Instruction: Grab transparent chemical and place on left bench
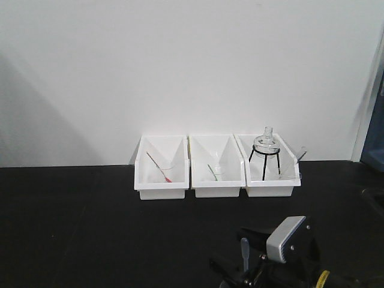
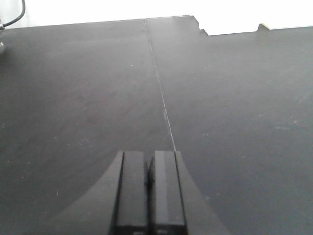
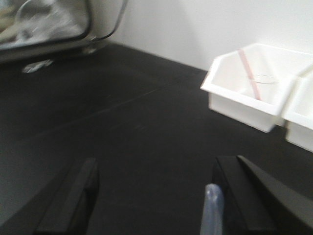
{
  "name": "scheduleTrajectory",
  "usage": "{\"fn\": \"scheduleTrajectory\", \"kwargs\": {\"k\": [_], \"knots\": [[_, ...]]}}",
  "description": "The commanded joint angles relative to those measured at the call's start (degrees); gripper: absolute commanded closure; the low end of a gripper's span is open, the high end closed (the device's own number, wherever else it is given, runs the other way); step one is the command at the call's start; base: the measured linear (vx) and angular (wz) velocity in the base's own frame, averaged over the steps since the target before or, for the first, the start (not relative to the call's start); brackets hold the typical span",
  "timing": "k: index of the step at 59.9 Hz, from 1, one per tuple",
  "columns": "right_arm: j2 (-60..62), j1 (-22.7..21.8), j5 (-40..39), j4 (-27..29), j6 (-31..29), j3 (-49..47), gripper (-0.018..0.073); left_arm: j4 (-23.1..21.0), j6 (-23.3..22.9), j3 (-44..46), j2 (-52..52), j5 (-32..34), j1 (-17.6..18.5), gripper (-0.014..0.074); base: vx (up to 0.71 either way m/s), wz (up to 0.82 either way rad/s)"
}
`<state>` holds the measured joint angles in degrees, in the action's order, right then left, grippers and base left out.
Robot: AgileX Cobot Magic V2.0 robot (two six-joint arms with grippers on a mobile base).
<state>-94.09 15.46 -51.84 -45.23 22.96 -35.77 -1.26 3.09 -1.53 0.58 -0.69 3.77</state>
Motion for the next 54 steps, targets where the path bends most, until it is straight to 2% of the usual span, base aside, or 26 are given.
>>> {"fn": "scheduleTrajectory", "kwargs": {"k": [1,7,9,13,17,20,27,35,38,45,52,54], "knots": [[1.86,-0.22,-4.31,-2.14,-1.32,-1.54,0.0050,-0.04,-0.45,-0.93,1.10,4.49,0.10,0.0600,0.00,0.00],[1.86,-0.22,-4.02,3.68,7.07,-1.54,0.0070,-0.04,-0.45,-0.93,1.10,4.49,0.10,0.0600,0.00,0.00],[1.86,-0.22,-4.68,3.97,8.10,-1.54,0.0076,-0.04,-0.45,-0.93,1.10,4.49,0.10,0.0600,0.00,0.00],[1.86,-0.22,-6.45,2.09,6.11,-1.54,0.0090,-0.04,-0.45,-0.93,1.10,4.49,0.10,0.0600,0.00,0.00],[1.86,-0.22,-6.92,0.12,0.21,-1.54,0.0111,-0.04,-0.45,-0.93,1.10,4.49,0.10,0.0600,0.00,0.00],[1.86,-0.22,-6.86,1.06,0.32,-1.54,0.0122,-0.04,-0.45,-0.93,1.10,4.49,0.10,0.0600,0.00,0.00],[2.15,-0.22,-7.63,8.50,4.02,-1.54,0.0160,-0.04,-0.45,-0.93,1.10,4.49,0.10,0.0600,0.00,0.00],[4.57,-0.22,-6.72,18.23,4.25,-1.54,0.0228,-0.04,-0.45,-0.93,1.10,4.49,0.10,0.0600,0.00,0.00],[5.82,-0.22,-5.50,20.14,4.25,-1.54,0.0262,-0.04,-0.45,-0.93,1.10,4.49,0.10,0.0600,0.00,0.00],[11.74,-0.22,4.08,20.50,4.31,-1.54,0.0403,-0.04,-0.45,-0.93,1.10,4.49,0.10,0.0600,0.00,0.00],[20.52,-0.22,21.76,16.75,7.20,-1.54,0.0572,-0.04,-0.45,-0.93,1.10,4.49,0.10,0.0600,0.00,0.00],[22.66,-0.22,25.89,15.90,9.11,-1.54,0.0573,-0.04,-0.45,-0.93,1.10,4.49,0.10,0.0600,0.00,0.00]]}}
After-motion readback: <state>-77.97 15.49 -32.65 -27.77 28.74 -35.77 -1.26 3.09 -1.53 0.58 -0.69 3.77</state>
